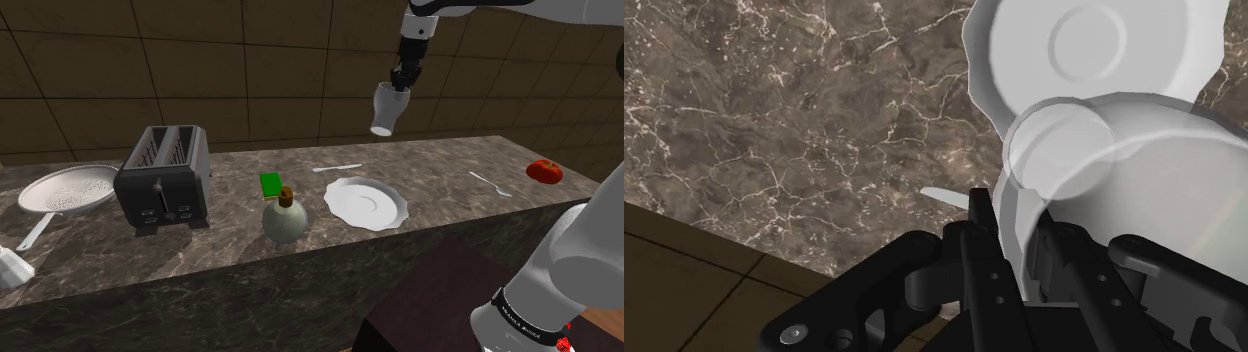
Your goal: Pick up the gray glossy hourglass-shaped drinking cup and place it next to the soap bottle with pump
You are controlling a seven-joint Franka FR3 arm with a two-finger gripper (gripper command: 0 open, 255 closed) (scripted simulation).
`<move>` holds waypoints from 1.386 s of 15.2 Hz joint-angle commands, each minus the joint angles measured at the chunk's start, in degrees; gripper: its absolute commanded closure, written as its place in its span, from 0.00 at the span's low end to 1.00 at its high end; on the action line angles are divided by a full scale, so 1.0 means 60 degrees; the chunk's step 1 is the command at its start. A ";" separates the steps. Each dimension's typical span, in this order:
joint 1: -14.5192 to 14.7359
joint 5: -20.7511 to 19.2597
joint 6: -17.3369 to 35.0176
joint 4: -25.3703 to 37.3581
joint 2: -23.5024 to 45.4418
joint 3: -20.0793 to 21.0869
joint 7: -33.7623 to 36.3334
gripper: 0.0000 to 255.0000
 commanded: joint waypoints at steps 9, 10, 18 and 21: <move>0.1100 0.0030 -0.0118 0.0158 0.0159 0.1165 0.2283 1.00; 0.1207 0.0039 -0.0146 0.0242 0.0227 0.1275 0.2499 1.00; 0.2073 0.0084 -0.0478 0.1382 0.1125 0.2097 0.4172 1.00; 0.2409 0.0071 -0.0673 0.2054 0.1632 0.2369 0.4771 1.00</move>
